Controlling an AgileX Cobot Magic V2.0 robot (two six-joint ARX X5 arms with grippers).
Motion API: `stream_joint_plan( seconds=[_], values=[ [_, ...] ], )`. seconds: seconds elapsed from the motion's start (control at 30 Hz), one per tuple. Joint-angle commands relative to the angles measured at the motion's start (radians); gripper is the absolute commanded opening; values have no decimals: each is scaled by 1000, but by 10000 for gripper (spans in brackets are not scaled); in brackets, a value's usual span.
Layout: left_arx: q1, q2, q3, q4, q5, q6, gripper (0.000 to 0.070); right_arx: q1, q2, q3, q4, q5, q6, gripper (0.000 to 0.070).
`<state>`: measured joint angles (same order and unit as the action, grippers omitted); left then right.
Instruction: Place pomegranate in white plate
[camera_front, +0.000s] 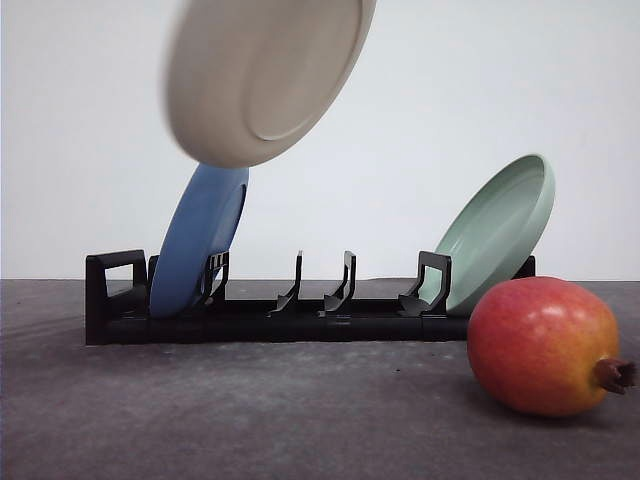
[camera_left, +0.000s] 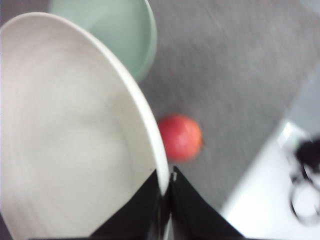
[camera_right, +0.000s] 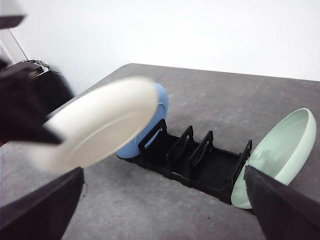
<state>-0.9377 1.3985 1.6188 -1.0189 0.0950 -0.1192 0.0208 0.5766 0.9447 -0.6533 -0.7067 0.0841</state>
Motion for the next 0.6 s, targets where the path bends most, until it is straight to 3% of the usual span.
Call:
stream_joint_plan(
  seconds=[0.0, 0.27, 0.43, 0.57],
  values=[
    [-40, -1, 27, -42, -27, 17, 1, 2, 4, 19, 8, 0, 10, 654],
    [-293, 5, -21, -218, -358, 20, 3, 2, 4, 19, -7, 0, 13, 654],
    [-402, 15, -129, -175, -487, -12, 3, 2, 4, 19, -7, 0, 14, 654],
    [-434, 29, -252, -84, -515, -32, 3, 2, 4, 19, -14, 0, 13, 654]
  ],
)
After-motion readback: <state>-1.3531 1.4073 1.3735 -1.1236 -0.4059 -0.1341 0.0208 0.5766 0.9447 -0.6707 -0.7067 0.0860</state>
